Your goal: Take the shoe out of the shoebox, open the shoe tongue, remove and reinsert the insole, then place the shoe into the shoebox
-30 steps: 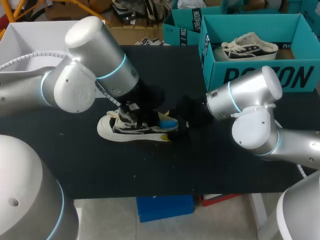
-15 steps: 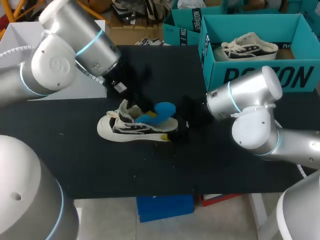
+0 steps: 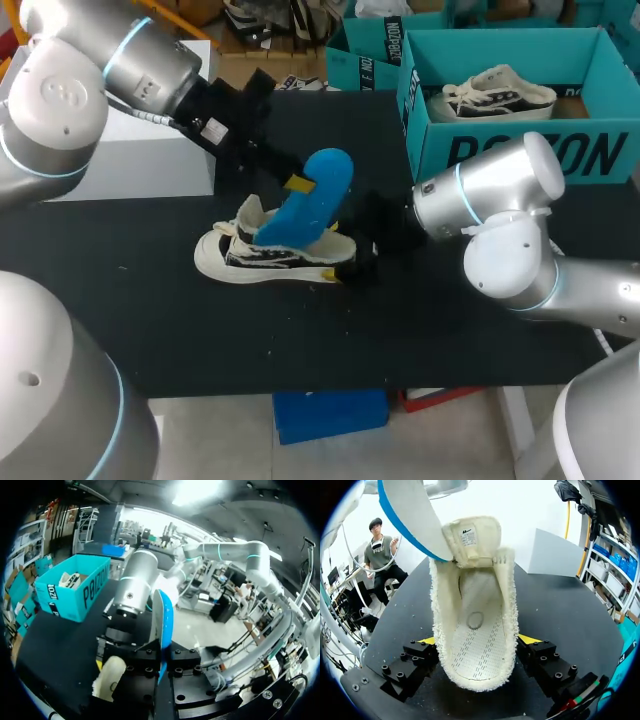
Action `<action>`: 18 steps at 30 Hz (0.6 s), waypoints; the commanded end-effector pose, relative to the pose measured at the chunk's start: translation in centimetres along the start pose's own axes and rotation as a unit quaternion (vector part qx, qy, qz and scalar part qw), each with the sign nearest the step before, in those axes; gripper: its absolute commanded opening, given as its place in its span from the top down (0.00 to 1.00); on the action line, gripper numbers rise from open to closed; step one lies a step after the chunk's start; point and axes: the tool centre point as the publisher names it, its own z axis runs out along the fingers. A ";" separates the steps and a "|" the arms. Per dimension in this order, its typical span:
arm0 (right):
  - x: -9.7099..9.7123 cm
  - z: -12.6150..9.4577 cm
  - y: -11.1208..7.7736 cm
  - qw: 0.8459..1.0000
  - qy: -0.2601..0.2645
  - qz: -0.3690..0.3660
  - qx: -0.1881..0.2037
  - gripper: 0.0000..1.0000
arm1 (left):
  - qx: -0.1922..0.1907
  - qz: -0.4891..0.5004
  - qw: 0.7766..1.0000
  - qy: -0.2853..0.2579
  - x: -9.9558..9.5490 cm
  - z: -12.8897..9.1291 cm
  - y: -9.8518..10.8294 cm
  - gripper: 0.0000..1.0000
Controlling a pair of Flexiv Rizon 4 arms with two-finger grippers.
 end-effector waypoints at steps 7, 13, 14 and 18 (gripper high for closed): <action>0.0 0.1 0.0 1.000 0.000 0.000 0.000 1.00 | 0.122 -0.024 0.990 0.059 1.9 -3.3 -0.8 1.00; 0.0 0.1 0.0 1.000 0.000 0.000 0.000 1.00 | 0.111 0.002 0.993 0.035 3.2 -5.1 -2.5 1.00; 0.0 0.1 0.0 1.000 0.000 0.000 0.000 1.00 | 0.111 0.002 0.993 0.035 3.2 -5.1 -2.5 1.00; 0.0 0.1 0.0 1.000 0.000 0.000 0.000 1.00 | 0.111 0.002 0.993 0.035 3.2 -5.1 -2.5 1.00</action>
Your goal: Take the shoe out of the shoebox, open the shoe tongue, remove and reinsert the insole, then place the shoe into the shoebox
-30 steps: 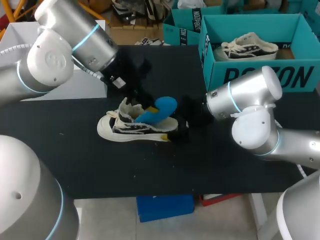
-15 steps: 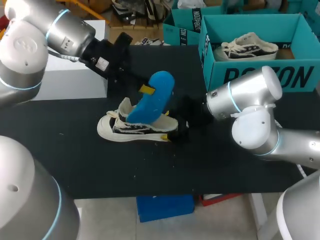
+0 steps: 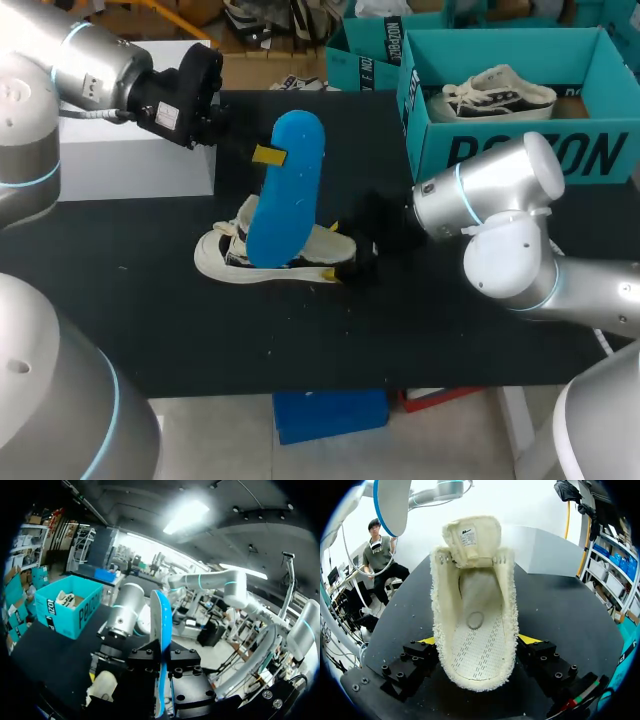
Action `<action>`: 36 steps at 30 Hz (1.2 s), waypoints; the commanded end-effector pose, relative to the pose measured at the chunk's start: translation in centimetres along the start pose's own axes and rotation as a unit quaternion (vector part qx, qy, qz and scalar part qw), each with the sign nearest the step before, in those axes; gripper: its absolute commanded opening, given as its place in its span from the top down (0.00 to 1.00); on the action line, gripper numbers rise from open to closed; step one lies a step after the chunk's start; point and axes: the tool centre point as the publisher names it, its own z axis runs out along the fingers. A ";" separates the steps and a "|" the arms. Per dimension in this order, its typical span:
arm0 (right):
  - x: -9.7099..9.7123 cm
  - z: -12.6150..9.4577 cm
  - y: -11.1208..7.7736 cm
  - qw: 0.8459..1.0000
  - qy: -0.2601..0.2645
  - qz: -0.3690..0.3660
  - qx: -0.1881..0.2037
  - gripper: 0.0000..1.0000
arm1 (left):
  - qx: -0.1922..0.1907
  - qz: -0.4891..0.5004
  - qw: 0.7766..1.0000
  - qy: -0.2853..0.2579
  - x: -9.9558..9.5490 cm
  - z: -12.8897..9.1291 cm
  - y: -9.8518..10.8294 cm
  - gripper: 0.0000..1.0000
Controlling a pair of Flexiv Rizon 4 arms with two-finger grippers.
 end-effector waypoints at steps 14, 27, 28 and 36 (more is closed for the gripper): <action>0.0 0.1 0.0 1.000 0.000 0.000 0.000 1.00 | -0.004 -0.001 1.000 -0.009 0.6 -0.1 -0.2 1.00; 0.0 0.1 0.0 1.000 0.000 0.000 0.000 1.00 | 0.123 -0.036 0.992 0.006 1.7 -1.8 -5.0 1.00; 0.0 0.1 0.0 1.000 0.000 0.000 0.000 1.00 | 0.127 -0.036 0.991 0.001 1.9 -1.9 -5.4 1.00; 0.0 0.1 0.0 1.000 0.000 0.000 0.000 1.00 | 0.143 -0.052 0.988 0.015 3.5 -2.2 -8.4 1.00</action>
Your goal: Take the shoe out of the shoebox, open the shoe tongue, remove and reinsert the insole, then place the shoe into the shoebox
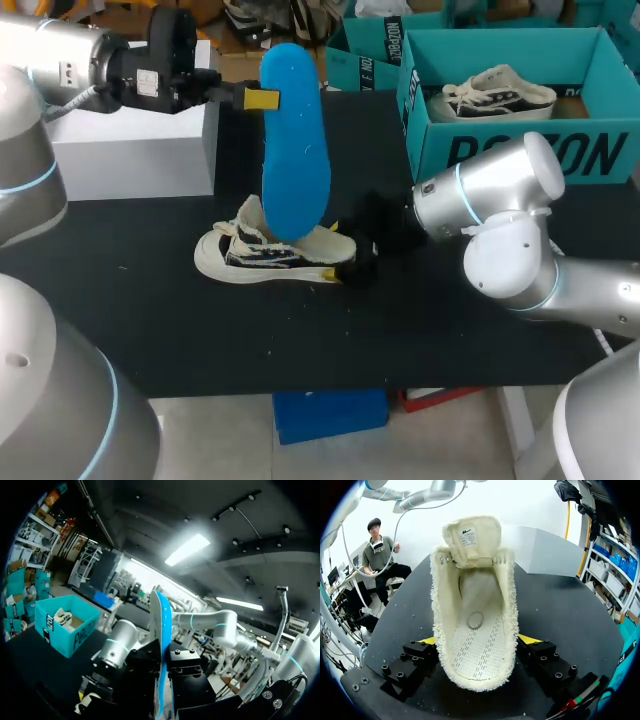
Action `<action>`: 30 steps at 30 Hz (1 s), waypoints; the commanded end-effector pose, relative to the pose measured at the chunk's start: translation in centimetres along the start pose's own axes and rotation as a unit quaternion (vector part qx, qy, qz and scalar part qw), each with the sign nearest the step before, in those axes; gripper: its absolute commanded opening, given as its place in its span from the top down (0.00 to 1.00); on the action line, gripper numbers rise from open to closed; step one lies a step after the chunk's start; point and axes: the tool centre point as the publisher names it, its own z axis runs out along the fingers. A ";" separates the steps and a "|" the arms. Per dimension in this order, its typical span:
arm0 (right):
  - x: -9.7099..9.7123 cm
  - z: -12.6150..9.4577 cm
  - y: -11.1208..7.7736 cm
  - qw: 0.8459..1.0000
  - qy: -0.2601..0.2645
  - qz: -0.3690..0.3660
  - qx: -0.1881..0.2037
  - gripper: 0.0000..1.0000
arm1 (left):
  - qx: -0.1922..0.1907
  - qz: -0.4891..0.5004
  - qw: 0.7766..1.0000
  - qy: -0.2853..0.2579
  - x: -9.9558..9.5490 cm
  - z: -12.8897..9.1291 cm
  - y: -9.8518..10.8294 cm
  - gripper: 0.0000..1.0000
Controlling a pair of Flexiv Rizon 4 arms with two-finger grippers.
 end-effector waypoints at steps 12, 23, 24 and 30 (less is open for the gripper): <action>0.0 0.1 0.0 1.000 0.000 0.000 0.000 1.00 | 0.006 0.002 1.000 0.019 4.9 1.2 -3.3 1.00; 0.0 0.1 0.0 1.000 0.000 0.000 0.000 1.00 | 0.012 -0.008 1.000 0.015 4.5 1.3 -3.1 1.00; 0.0 0.1 0.0 1.000 0.000 0.000 0.000 1.00 | 0.012 -0.008 1.000 0.015 4.5 1.3 -3.1 1.00; 0.0 0.1 0.0 1.000 0.000 0.000 0.000 1.00 | 0.012 -0.008 1.000 0.015 4.5 1.3 -3.1 1.00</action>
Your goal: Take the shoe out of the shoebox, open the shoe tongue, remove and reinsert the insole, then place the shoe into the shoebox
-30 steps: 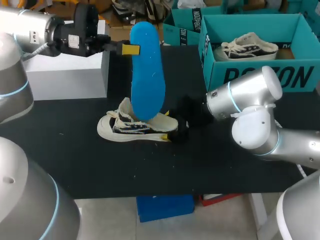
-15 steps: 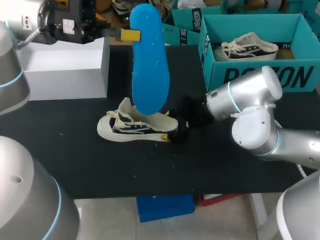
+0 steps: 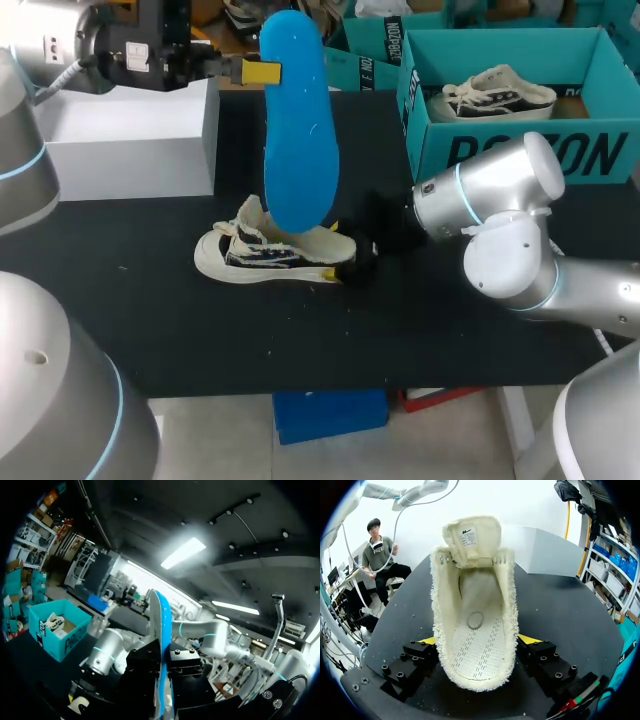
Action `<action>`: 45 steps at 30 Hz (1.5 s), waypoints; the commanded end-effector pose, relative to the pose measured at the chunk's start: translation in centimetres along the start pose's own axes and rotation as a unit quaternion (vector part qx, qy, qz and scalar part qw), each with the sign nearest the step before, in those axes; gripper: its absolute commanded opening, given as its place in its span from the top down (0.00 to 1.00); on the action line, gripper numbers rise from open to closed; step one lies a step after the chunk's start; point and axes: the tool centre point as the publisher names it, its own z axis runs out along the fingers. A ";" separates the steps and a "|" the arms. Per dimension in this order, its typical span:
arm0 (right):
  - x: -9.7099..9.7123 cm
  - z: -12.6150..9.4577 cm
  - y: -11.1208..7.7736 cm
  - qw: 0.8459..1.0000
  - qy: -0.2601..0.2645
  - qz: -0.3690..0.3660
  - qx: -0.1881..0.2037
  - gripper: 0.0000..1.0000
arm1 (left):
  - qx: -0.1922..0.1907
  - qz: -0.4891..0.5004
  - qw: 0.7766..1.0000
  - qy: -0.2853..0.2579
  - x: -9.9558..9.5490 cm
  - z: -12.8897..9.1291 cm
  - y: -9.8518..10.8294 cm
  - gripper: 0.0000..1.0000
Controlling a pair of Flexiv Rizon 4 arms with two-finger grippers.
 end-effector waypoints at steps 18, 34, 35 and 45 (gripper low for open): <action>0.2 -3.6 -0.6 0.996 -0.005 0.008 0.091 0.00 | 0.001 0.000 1.000 -0.002 0.0 0.1 0.1 1.00; -0.6 -6.8 0.8 0.955 -0.007 0.032 0.296 0.00 | 0.001 0.000 1.000 -0.002 0.0 0.1 0.1 1.00; -0.7 -6.9 0.9 0.953 -0.009 0.033 0.302 0.00 | 0.001 0.000 1.000 -0.002 0.0 0.1 0.1 1.00; -0.9 -7.7 2.4 0.936 -0.011 0.029 0.352 0.00 | 0.001 0.000 1.000 -0.002 0.0 0.1 0.1 1.00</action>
